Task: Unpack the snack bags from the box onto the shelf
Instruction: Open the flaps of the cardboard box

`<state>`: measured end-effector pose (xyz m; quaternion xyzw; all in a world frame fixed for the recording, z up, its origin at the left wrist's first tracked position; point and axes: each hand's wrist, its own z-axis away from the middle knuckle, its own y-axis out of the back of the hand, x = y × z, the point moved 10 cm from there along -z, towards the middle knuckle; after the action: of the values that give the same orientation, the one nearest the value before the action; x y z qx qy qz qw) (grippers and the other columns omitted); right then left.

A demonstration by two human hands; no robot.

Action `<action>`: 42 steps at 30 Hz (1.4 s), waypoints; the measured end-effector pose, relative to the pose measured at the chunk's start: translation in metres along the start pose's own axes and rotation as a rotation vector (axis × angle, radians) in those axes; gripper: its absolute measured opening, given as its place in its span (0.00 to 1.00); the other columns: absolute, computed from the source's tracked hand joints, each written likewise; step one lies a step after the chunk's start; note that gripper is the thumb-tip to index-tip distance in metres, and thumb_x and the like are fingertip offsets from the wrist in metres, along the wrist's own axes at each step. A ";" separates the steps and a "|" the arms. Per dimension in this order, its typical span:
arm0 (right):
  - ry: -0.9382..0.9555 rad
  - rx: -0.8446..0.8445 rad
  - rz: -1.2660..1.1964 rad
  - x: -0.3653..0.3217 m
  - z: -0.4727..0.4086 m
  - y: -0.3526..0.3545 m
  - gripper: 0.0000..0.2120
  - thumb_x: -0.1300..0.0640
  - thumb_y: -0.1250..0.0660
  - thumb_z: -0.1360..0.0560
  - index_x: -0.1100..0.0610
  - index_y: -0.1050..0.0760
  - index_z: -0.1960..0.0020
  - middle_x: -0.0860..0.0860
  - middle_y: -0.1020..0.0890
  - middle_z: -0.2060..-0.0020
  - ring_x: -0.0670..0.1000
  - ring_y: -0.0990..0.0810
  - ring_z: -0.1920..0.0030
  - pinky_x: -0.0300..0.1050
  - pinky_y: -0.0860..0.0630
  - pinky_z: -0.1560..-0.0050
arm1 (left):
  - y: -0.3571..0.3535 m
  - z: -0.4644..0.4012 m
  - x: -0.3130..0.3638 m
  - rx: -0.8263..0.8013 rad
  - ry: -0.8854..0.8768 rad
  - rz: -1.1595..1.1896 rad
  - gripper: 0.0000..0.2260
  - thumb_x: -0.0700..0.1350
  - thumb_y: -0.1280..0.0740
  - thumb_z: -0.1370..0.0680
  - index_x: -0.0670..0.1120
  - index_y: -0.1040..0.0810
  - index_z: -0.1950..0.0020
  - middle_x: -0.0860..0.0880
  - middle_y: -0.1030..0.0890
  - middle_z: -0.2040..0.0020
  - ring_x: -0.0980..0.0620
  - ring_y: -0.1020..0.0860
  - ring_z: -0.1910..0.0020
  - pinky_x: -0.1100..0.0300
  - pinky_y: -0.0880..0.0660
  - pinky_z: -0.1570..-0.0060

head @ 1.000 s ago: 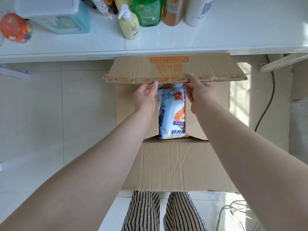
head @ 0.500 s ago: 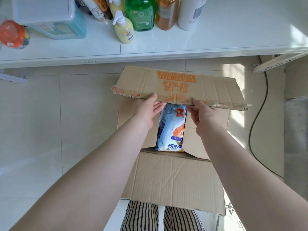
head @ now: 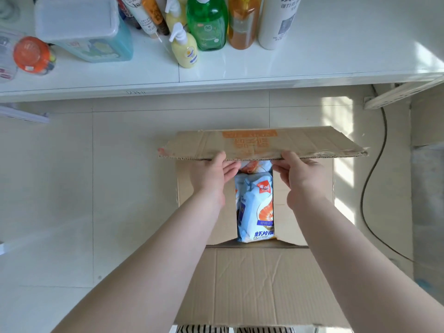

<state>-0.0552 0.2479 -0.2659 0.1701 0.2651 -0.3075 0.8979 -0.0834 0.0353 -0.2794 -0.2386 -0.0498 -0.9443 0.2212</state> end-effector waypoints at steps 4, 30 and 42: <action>0.102 -0.022 0.108 -0.038 -0.003 -0.010 0.13 0.56 0.31 0.25 0.56 0.23 0.69 0.47 0.17 0.74 0.45 0.20 0.69 0.34 0.27 0.67 | -0.025 -0.001 0.035 -0.072 -0.103 -0.086 0.09 0.46 0.35 0.20 0.42 0.25 0.56 0.49 0.17 0.70 0.58 0.19 0.74 0.69 0.24 0.72; 0.315 -0.003 0.557 -0.076 -0.083 -0.073 0.39 0.39 0.29 0.28 0.50 0.41 0.24 0.53 0.32 0.28 0.56 0.32 0.29 0.56 0.32 0.31 | -0.044 -0.049 0.110 0.114 -0.499 -0.866 0.38 0.53 0.31 0.24 0.54 0.51 0.22 0.44 0.56 0.22 0.44 0.47 0.23 0.52 0.43 0.28; 0.509 -0.218 0.556 0.003 -0.034 -0.066 0.38 0.46 0.29 0.25 0.53 0.43 0.21 0.48 0.38 0.24 0.46 0.41 0.24 0.42 0.41 0.26 | 0.051 -0.042 -0.024 0.229 -0.350 -1.107 0.45 0.54 0.29 0.27 0.51 0.58 0.21 0.44 0.60 0.22 0.44 0.59 0.23 0.49 0.55 0.26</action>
<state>-0.1087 0.2127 -0.3046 0.2097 0.4544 0.0293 0.8653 -0.0602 -0.0095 -0.3285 -0.3040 -0.3042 -0.8545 -0.2913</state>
